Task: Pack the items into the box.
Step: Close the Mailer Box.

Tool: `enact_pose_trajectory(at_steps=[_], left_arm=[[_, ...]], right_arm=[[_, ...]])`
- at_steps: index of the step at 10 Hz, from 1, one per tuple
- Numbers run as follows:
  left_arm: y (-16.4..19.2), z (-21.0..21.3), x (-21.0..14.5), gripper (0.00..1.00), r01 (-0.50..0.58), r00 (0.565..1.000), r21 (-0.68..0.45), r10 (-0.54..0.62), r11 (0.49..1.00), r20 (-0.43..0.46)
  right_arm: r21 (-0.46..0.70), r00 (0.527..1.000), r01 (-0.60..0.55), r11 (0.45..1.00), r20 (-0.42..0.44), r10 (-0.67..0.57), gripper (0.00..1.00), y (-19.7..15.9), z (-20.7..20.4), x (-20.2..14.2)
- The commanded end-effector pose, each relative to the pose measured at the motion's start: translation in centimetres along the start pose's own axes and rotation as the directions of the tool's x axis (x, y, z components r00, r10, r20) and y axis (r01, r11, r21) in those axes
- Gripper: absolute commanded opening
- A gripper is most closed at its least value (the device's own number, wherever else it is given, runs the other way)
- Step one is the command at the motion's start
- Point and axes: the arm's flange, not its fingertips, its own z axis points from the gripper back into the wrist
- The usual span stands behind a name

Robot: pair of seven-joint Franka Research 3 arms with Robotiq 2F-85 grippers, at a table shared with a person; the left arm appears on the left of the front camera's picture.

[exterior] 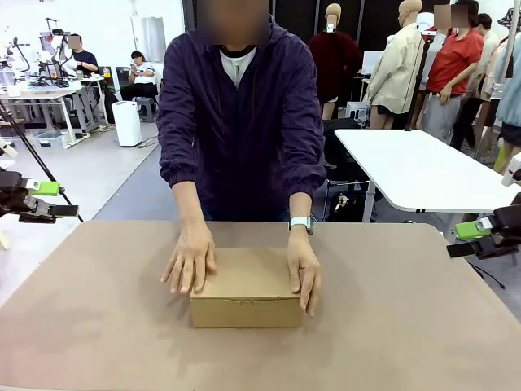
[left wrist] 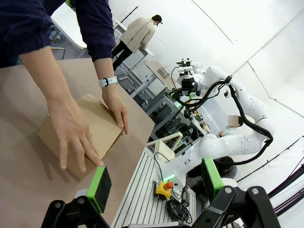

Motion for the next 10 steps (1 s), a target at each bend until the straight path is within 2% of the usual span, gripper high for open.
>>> enact_pose_trajectory(at_steps=[1,10], left_arm=[[-0.31,0.15,0.21,1.0,0.005,1.0,-0.002,-0.005,1.0,0.014],[-0.31,0.15,0.21,1.0,0.005,1.0,-0.002,-0.005,1.0,0.014]], right_arm=[[0.022,1.0,-0.001,1.0,0.018,0.001,1.0,0.34,0.0,0.23],[0.022,1.0,-0.001,1.0,0.018,0.001,1.0,0.34,0.0,0.23]])
